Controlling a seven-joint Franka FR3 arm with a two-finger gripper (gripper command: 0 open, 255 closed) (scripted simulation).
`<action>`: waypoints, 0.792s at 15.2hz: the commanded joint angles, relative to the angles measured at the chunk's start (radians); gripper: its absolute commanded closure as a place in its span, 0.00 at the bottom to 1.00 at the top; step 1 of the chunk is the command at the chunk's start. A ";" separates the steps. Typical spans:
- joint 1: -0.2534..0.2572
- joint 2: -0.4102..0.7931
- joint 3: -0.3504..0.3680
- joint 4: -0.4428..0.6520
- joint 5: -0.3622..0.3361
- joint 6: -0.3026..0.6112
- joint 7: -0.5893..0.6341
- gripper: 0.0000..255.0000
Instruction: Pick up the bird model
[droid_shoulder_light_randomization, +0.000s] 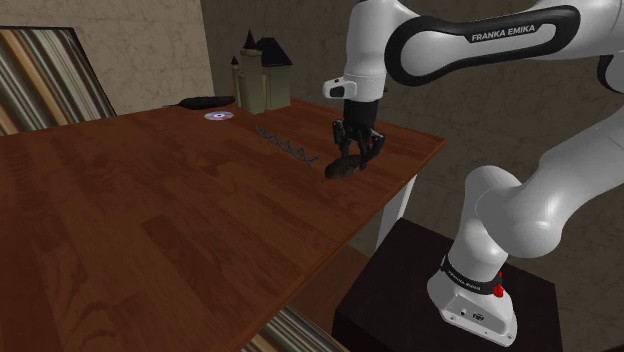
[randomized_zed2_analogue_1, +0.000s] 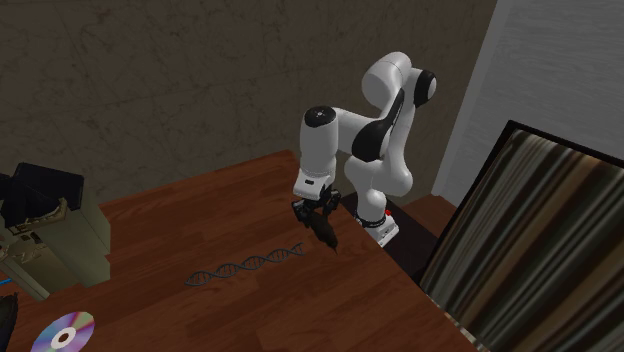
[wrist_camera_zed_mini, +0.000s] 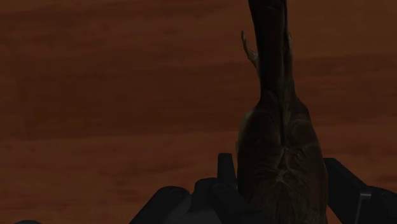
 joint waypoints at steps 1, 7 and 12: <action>0.000 0.001 0.000 -0.001 0.001 -0.001 0.000 1.00; 0.002 0.003 0.004 0.066 0.005 -0.067 -0.003 1.00; 0.004 0.011 0.008 0.139 0.008 -0.132 -0.006 1.00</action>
